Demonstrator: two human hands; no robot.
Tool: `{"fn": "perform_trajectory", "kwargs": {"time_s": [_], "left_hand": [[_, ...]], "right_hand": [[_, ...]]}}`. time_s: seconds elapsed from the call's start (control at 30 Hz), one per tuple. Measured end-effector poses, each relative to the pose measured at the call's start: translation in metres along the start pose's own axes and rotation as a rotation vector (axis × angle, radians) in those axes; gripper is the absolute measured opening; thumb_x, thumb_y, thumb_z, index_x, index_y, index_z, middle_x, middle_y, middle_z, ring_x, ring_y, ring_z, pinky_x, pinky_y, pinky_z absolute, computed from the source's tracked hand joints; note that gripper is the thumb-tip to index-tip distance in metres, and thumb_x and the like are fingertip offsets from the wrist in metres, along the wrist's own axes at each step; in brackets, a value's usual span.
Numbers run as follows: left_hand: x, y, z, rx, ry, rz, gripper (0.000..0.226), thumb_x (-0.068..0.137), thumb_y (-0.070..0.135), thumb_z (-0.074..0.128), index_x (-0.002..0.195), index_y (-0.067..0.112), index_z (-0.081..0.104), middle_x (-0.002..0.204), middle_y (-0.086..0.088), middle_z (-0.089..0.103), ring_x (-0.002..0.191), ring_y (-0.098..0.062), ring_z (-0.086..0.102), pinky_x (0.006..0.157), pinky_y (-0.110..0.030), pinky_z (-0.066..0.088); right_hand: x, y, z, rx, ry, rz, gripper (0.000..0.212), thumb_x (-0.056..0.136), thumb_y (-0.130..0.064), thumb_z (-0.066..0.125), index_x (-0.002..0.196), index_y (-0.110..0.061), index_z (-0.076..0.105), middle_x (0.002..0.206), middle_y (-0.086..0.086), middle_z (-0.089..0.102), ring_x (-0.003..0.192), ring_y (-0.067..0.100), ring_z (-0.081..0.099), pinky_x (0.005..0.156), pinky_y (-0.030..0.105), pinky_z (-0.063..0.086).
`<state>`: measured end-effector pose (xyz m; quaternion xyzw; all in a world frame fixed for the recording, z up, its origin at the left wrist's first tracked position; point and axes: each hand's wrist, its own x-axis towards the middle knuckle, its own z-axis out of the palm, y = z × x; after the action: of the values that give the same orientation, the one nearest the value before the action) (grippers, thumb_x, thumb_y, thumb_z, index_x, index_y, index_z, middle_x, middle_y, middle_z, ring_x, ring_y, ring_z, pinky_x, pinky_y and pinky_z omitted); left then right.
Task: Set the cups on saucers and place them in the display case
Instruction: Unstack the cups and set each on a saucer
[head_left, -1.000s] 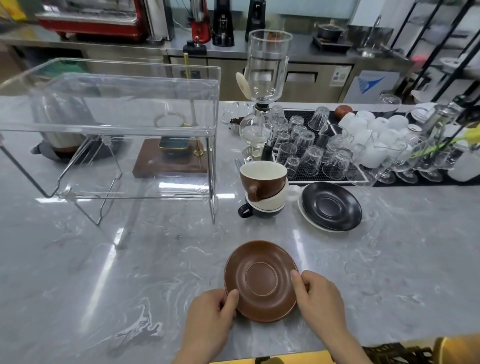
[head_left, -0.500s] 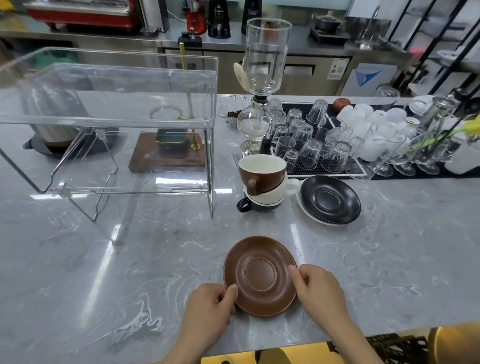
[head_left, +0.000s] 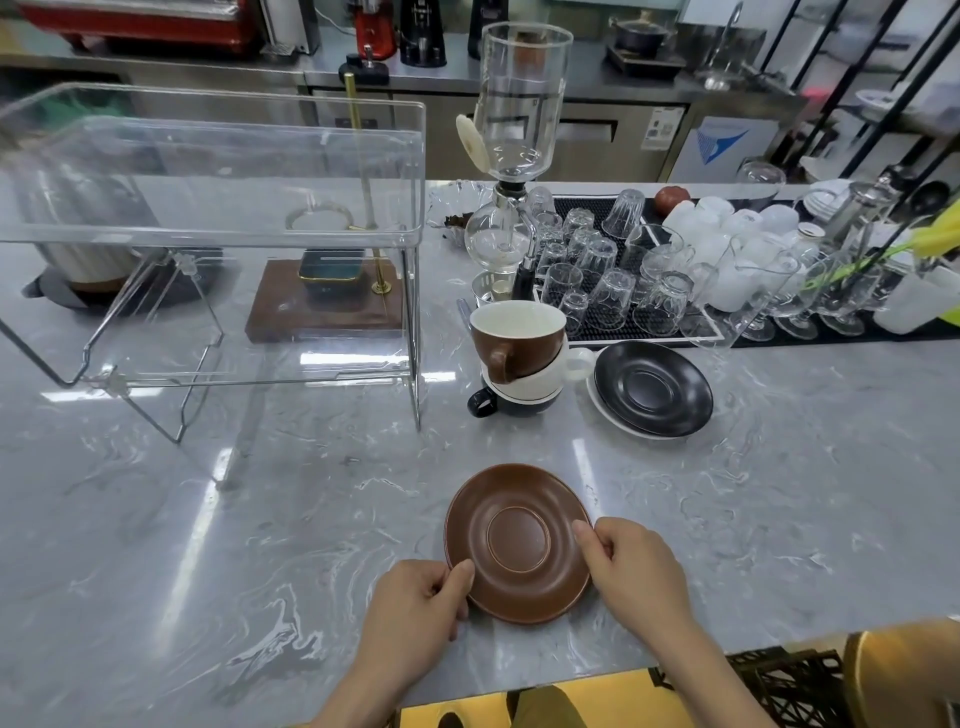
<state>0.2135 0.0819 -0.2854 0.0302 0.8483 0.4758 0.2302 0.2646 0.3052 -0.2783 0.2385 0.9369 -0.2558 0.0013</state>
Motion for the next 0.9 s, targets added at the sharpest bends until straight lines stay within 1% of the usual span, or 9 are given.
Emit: {"fn": "perform_trajectory", "kwargs": {"time_s": [0.17, 0.3, 0.4, 0.53, 0.7, 0.9], "left_hand": [[-0.0002, 0.0008, -0.0005, -0.044, -0.007, -0.015, 0.054, 0.097, 0.031, 0.063, 0.045, 0.019, 0.059, 0.037, 0.002, 0.056, 0.034, -0.004, 0.049, 0.048, -0.020, 0.043], [0.0001, 0.0023, -0.0015, -0.073, -0.012, -0.035, 0.053, 0.097, 0.032, 0.064, 0.045, 0.018, 0.060, 0.038, 0.002, 0.057, 0.034, -0.004, 0.049, 0.048, -0.017, 0.042], [0.0005, 0.0015, -0.0021, -0.086, -0.018, -0.037, 0.053, 0.096, 0.032, 0.064, 0.045, 0.018, 0.060, 0.037, 0.001, 0.056, 0.034, -0.004, 0.049, 0.048, -0.016, 0.041], [0.0022, -0.0005, -0.0026, -0.103, -0.035, -0.047, 0.052, 0.096, 0.033, 0.066, 0.046, 0.017, 0.061, 0.037, 0.001, 0.055, 0.036, -0.006, 0.048, 0.048, -0.017, 0.042], [0.0016, 0.0000, -0.0031, -0.104, -0.035, -0.054, 0.053, 0.095, 0.035, 0.065, 0.047, 0.016, 0.061, 0.037, 0.001, 0.055, 0.036, -0.007, 0.048, 0.048, -0.016, 0.042], [0.0002, 0.0015, -0.0048, -0.111, 0.020, -0.043, 0.053, 0.096, 0.033, 0.065, 0.046, 0.016, 0.060, 0.037, 0.000, 0.055, 0.036, -0.004, 0.049, 0.047, -0.013, 0.042]], "right_hand": [[0.0007, 0.0021, 0.0010, -0.006, -0.005, 0.010, 0.052, 0.097, -0.043, 0.050, 0.053, -0.023, 0.032, 0.046, -0.003, 0.036, 0.045, 0.010, 0.035, 0.045, 0.023, 0.021], [0.0032, 0.0040, 0.0025, -0.003, -0.008, 0.013, 0.051, 0.096, -0.046, 0.051, 0.054, -0.022, 0.034, 0.048, -0.003, 0.038, 0.046, 0.009, 0.036, 0.047, 0.023, 0.026], [0.0038, 0.0044, 0.0040, 0.000, -0.010, 0.016, 0.051, 0.095, -0.048, 0.052, 0.054, -0.022, 0.034, 0.048, -0.004, 0.038, 0.046, 0.009, 0.036, 0.047, 0.024, 0.027], [0.0043, 0.0071, 0.0058, 0.023, -0.002, 0.013, 0.054, 0.093, -0.047, 0.056, 0.053, -0.021, 0.031, 0.046, -0.004, 0.033, 0.045, 0.010, 0.034, 0.048, 0.027, 0.027], [0.0031, 0.0073, 0.0052, 0.047, 0.009, 0.019, 0.053, 0.092, -0.046, 0.058, 0.053, -0.021, 0.031, 0.046, -0.004, 0.034, 0.046, 0.011, 0.035, 0.047, 0.025, 0.027], [-0.0025, 0.0025, 0.0041, 0.067, 0.040, 0.012, 0.054, 0.094, -0.049, 0.052, 0.053, -0.021, 0.032, 0.046, -0.003, 0.035, 0.045, 0.010, 0.033, 0.046, 0.022, 0.026]]}}
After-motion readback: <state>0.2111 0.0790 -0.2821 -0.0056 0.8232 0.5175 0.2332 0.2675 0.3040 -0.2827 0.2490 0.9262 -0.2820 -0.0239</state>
